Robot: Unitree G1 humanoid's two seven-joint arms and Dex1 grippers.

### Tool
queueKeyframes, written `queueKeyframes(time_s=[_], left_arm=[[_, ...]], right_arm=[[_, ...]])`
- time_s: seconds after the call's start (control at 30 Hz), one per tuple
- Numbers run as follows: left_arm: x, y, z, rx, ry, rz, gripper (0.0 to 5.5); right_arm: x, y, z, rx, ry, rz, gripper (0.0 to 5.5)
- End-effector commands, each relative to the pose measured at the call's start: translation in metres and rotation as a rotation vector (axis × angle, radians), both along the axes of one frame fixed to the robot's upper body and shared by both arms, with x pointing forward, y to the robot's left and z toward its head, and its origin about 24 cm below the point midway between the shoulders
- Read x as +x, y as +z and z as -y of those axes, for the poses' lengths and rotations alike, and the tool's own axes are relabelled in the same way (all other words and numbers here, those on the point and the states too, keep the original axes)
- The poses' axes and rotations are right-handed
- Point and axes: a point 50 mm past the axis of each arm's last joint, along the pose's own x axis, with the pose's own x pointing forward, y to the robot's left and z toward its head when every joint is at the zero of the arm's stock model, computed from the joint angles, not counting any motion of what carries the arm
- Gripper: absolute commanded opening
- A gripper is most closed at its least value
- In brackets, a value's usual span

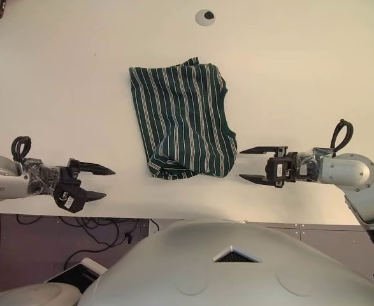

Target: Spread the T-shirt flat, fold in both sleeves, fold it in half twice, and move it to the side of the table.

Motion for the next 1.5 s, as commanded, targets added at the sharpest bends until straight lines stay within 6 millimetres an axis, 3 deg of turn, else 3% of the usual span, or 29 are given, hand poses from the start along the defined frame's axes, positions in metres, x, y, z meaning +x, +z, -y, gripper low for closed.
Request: queueKeyframes(time_s=[0.03,0.23,0.43,0.5,0.9,1.17,1.37,1.43,1.5], left_arm=[[0.008,-0.02,0.011,-0.022,-0.063,0.105,4.12],[0.021,-0.031,0.03,-0.112,-0.137,0.249,4.12],[0.023,-0.036,0.053,-0.21,-0.14,0.226,4.12],[0.023,-0.038,0.059,-0.236,-0.129,0.209,3.78],[0.018,-0.061,0.062,-0.241,-0.106,0.15,1.83],[0.014,-0.075,0.061,-0.238,-0.113,0.123,0.58],[0.01,-0.08,0.059,-0.237,-0.119,0.108,0.12],[0.012,-0.047,0.051,-0.238,0.119,-0.15,0.11],[0.0,-0.022,0.051,-0.322,0.178,-0.397,0.06]], right_arm=[[-0.003,-0.017,-0.009,0.056,0.032,0.156,3.82],[-0.007,-0.047,-0.023,0.065,0.124,0.237,3.82],[-0.002,-0.056,-0.03,0.056,0.157,0.237,3.82],[-0.001,-0.059,-0.032,0.05,0.168,0.229,3.86],[0.002,-0.072,-0.049,0.029,0.257,0.169,1.68],[0.003,-0.074,-0.046,0.006,0.278,0.155,0.14],[0.003,-0.075,-0.046,0.005,0.274,0.136,0.0],[-0.01,-0.037,-0.046,0.306,0.158,-0.177,0.0],[-0.022,-0.014,-0.042,0.49,0.176,-0.366,0.0]])
